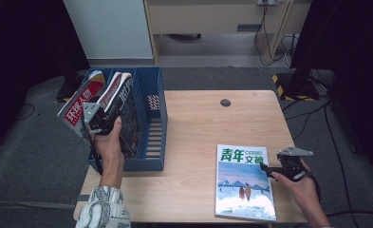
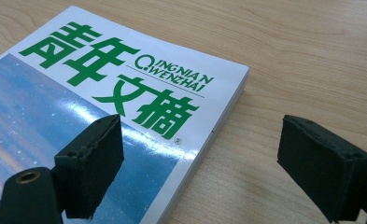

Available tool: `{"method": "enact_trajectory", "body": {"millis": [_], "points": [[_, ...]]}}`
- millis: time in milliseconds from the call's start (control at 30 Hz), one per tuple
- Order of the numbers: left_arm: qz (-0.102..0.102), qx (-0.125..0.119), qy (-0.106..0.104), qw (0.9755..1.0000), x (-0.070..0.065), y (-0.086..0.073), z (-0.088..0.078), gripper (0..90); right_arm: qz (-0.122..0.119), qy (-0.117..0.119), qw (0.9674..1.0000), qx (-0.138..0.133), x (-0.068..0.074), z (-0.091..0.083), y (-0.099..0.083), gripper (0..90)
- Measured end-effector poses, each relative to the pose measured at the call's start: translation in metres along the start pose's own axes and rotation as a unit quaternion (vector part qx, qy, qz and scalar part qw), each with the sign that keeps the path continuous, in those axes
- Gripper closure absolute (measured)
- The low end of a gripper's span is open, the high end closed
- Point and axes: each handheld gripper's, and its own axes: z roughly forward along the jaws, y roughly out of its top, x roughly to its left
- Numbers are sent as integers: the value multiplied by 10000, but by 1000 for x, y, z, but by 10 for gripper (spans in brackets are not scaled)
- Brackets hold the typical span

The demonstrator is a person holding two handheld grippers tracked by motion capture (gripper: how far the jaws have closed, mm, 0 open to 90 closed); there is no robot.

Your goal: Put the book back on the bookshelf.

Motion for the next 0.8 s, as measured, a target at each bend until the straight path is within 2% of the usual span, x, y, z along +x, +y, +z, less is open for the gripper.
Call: {"method": "enact_trajectory", "body": {"millis": [500, 800], "points": [[-107, -84, 17, 9999, 5, -3, -3, 816, 12, 28, 10000, 35, 1, 0, 0, 144], [-69, -66, 2, 10000, 5, -3, -6, 788, 15, 35, 10000, 59, 1, 1, -1, 140]]}}
